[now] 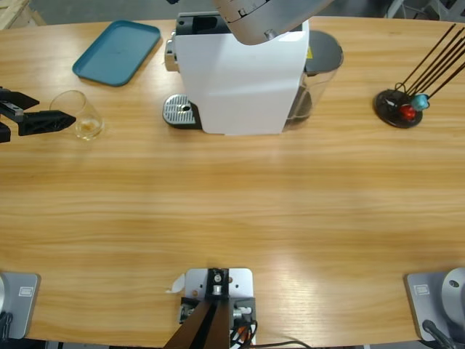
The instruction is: Pour coffee
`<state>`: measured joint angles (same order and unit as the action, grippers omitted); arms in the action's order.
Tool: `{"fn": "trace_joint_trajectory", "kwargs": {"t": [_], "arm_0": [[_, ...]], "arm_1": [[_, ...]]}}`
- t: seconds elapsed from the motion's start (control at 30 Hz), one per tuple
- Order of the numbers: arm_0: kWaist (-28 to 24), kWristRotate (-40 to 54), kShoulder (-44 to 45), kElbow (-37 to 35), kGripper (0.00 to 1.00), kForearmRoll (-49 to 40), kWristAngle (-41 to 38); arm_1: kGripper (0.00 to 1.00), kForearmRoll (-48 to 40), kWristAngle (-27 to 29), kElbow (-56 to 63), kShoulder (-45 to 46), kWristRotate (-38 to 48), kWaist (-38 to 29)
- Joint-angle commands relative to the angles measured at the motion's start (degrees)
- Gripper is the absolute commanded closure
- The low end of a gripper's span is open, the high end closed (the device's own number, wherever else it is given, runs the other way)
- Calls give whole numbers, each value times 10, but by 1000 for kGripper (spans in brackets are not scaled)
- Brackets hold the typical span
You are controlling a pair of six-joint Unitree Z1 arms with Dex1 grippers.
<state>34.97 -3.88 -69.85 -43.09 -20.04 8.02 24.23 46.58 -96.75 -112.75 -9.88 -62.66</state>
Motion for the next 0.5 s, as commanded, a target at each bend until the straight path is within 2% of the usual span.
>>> {"fn": "trace_joint_trajectory", "kwargs": {"t": [0.03, 0.5], "arm_0": [[3, -4, -10, 20, 184, 7, 0], [3, -4, -11, 20, 184, 7, 0]], "arm_1": [[1000, -3, -22, 17, -82, 7, -21], [1000, -3, -26, 13, -108, 24, -38]]}}
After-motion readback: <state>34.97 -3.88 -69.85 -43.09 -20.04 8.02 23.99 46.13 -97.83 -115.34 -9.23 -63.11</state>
